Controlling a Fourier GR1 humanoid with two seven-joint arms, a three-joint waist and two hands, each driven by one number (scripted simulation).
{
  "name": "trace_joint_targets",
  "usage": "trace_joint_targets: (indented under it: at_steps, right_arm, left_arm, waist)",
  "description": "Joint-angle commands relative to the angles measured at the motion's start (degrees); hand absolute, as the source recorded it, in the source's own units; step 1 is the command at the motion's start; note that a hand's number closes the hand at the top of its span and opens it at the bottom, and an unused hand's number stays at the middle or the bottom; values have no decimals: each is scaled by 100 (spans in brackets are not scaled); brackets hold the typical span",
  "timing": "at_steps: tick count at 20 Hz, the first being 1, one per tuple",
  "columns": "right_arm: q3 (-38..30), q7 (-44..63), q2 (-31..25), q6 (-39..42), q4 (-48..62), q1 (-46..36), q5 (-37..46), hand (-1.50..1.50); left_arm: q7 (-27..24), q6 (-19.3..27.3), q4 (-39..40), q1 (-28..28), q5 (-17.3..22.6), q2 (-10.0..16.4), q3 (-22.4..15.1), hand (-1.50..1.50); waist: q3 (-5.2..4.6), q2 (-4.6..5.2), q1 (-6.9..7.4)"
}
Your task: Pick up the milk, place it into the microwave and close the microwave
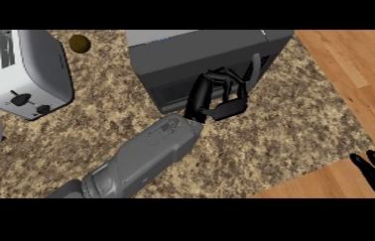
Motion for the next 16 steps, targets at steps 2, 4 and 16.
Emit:
trace_joint_targets:
  at_steps: [2,4,16]
  right_arm:
    - [35,46,-91,104,-78,-42,-101,-150]
    - [79,93,-116,123,-136,5,-138,-150]
    - [66,233,-236,67,-294,-99,-293,-150]
  left_arm:
    - [-66,6,578,-296,210,4,296,150]
    - [-136,35,617,-331,236,4,326,150]
    - [-466,82,688,-287,474,4,186,150]
  waist:
    - [-2,100,-47]
    - [-5,112,-82]
    - [-7,161,-108]
